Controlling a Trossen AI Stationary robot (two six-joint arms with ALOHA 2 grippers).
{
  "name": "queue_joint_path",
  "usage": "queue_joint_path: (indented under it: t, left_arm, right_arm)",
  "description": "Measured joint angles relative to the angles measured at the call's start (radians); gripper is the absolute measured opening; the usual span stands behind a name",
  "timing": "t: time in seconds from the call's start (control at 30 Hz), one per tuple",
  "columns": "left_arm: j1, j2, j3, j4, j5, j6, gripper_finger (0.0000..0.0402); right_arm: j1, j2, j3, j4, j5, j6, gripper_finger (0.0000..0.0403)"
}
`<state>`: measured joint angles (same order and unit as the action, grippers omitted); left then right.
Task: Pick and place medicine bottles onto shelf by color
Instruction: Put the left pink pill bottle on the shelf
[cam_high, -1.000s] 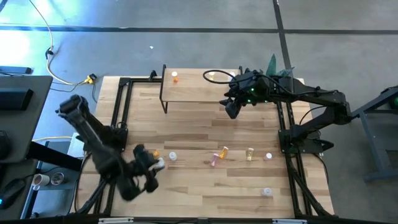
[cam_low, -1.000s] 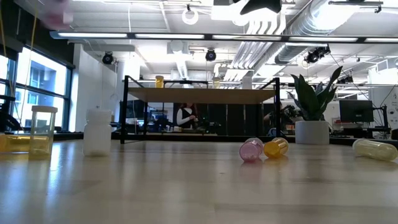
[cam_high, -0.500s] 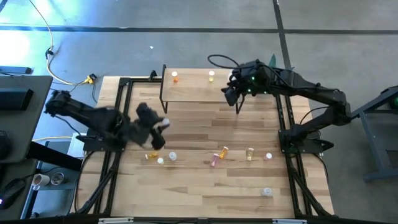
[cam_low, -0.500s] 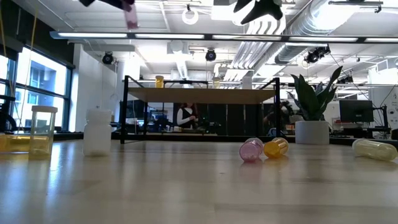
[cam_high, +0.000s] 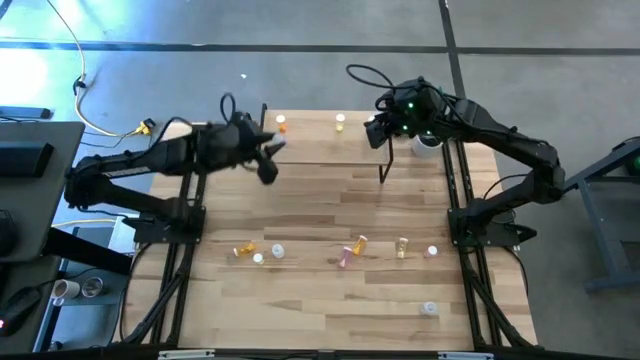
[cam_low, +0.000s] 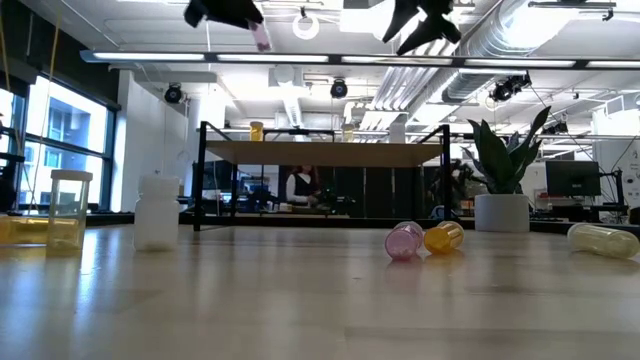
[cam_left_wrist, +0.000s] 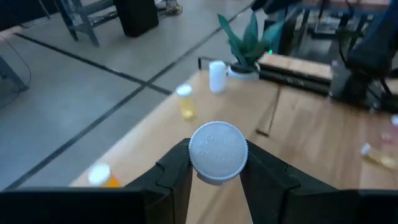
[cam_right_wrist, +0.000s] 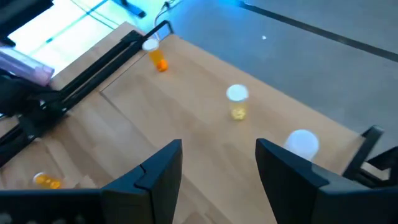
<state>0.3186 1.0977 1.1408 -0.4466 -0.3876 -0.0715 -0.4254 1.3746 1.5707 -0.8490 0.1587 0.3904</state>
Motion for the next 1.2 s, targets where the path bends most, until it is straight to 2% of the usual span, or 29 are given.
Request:
queue_joint_path:
  t: [0.3,0.4,0.6,0.83,0.97,1.2]
  left_arm:
    - [0.251,0.081,0.002,0.179,0.23,0.057,0.011]
    - [0.305,0.133,0.043,0.18,0.285,0.09,0.011]
    - [0.384,0.244,0.165,0.131,0.33,0.113,0.011]
    - [0.43,0.391,0.313,-0.007,0.405,0.12,0.011]
    - [0.43,0.473,0.405,-0.088,0.415,0.119,0.011]
    - [0.424,0.56,0.448,-0.154,0.415,0.118,0.011]
  right_arm:
    - [-0.089,0.0,0.0,0.0,0.0,-0.037,0.0194]
    - [-0.117,0.0,0.0,0.0,-0.008,-0.059,0.0194]
    - [-0.168,0.0,0.0,0.0,-0.01,-0.085,0.0194]
    - [-0.2,0.0,0.0,0.0,-0.011,-0.085,0.0194]
    - [-0.21,0.0,0.0,-0.001,-0.012,-0.086,0.0194]
    - [-0.21,0.0,0.0,-0.007,-0.012,-0.104,0.0194]
